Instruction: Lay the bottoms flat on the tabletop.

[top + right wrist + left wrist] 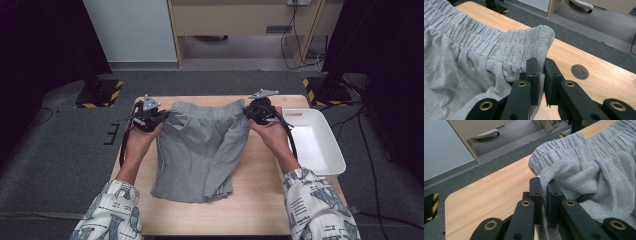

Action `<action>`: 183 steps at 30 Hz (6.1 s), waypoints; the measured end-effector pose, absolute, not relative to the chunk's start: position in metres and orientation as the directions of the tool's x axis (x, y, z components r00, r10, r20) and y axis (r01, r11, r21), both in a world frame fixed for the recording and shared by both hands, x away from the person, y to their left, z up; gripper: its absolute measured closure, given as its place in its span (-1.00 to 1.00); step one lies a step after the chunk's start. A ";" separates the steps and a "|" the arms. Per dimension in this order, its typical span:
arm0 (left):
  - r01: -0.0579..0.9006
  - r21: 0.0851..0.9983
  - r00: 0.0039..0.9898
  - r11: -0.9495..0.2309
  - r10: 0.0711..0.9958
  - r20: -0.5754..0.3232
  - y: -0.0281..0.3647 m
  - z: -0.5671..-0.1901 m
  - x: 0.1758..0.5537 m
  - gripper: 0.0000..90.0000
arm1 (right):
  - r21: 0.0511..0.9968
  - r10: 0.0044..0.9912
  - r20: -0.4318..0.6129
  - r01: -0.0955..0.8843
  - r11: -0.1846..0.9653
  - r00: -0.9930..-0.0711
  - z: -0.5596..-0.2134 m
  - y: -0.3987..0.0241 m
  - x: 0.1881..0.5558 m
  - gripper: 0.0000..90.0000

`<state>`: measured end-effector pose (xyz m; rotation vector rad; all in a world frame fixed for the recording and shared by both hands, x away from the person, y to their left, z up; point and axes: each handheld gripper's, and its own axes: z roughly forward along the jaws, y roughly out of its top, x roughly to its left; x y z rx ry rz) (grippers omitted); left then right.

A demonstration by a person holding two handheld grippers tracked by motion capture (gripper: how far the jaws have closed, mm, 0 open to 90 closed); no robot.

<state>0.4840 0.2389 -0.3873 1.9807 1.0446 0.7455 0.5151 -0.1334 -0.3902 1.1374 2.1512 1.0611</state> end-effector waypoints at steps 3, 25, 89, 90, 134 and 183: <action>0.416 0.838 0.471 -0.354 0.872 0.135 0.242 -0.389 0.493 0.88 | 0.813 0.843 -0.050 0.469 0.346 -0.535 -0.389 -0.129 0.522 0.85; 0.443 0.841 0.430 -0.310 0.897 0.104 0.246 -0.400 0.479 -0.23 | 0.765 0.857 -0.050 0.532 0.363 -0.513 -0.419 -0.113 0.522 0.00; 0.437 0.843 0.558 -0.313 0.830 0.019 0.237 -0.489 0.392 -0.60 | 0.763 0.749 -0.036 0.466 0.448 -0.662 -0.449 -0.107 0.438 0.25; 0.436 0.842 0.558 -0.318 0.830 0.025 0.238 -0.490 0.391 -0.60 | 0.764 0.746 -0.036 0.462 0.450 -0.665 -0.449 -0.107 0.438 0.26; 0.479 0.798 0.523 -0.366 0.849 0.076 0.252 -0.504 0.363 -0.59 | 0.718 0.680 -0.013 0.467 0.517 -0.733 -0.511 -0.090 0.371 0.69; 0.475 0.789 0.534 -0.390 0.840 0.094 0.248 -0.504 0.362 -0.59 | 0.692 0.596 0.054 0.460 0.557 -0.801 -0.519 -0.036 0.363 0.03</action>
